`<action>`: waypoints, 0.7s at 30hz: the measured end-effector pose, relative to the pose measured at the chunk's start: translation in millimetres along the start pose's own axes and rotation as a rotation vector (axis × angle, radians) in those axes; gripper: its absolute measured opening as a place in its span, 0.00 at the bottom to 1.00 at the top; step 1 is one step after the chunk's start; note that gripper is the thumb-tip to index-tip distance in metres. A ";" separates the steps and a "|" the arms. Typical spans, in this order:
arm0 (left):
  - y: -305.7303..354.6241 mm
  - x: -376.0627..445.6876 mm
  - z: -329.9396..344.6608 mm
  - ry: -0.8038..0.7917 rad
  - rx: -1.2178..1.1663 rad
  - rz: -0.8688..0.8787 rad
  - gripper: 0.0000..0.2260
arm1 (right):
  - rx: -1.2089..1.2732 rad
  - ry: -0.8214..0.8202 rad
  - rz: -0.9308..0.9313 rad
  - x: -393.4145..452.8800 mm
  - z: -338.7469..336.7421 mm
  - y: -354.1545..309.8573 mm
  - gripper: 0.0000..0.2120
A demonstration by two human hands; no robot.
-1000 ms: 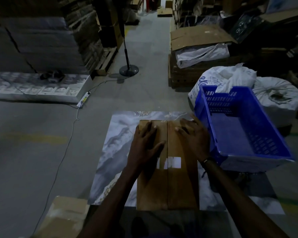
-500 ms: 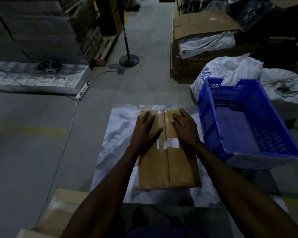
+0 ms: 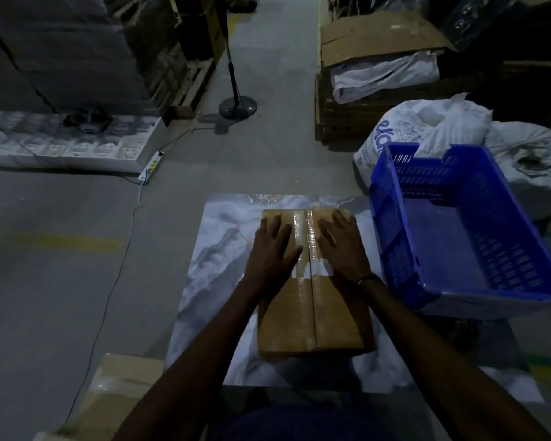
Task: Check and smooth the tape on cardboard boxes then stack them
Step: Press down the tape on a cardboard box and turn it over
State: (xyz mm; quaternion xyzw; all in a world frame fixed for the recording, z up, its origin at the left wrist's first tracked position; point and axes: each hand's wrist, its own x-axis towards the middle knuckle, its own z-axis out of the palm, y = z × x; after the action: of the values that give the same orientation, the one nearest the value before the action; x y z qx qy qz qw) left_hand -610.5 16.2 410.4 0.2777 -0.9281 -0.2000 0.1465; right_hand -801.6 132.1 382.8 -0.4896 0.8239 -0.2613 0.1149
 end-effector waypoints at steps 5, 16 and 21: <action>18.5 -45.8 3.5 -0.139 -0.002 -0.013 0.29 | 0.032 -0.097 0.071 -60.1 -18.2 -27.5 0.22; 45.1 -49.3 -12.6 -0.262 -0.035 -0.118 0.23 | 0.007 -0.181 0.114 -86.4 -26.3 -40.4 0.23; 56.3 -75.5 -14.0 -0.244 -0.030 -0.148 0.21 | -0.043 -0.223 0.086 -109.6 -30.6 -46.5 0.24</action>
State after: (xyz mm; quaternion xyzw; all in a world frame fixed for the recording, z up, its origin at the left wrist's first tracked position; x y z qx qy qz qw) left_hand -570.2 98.6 436.0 0.3169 -0.9129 -0.2563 0.0214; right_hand -726.3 219.0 426.4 -0.4820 0.8317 -0.1824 0.2066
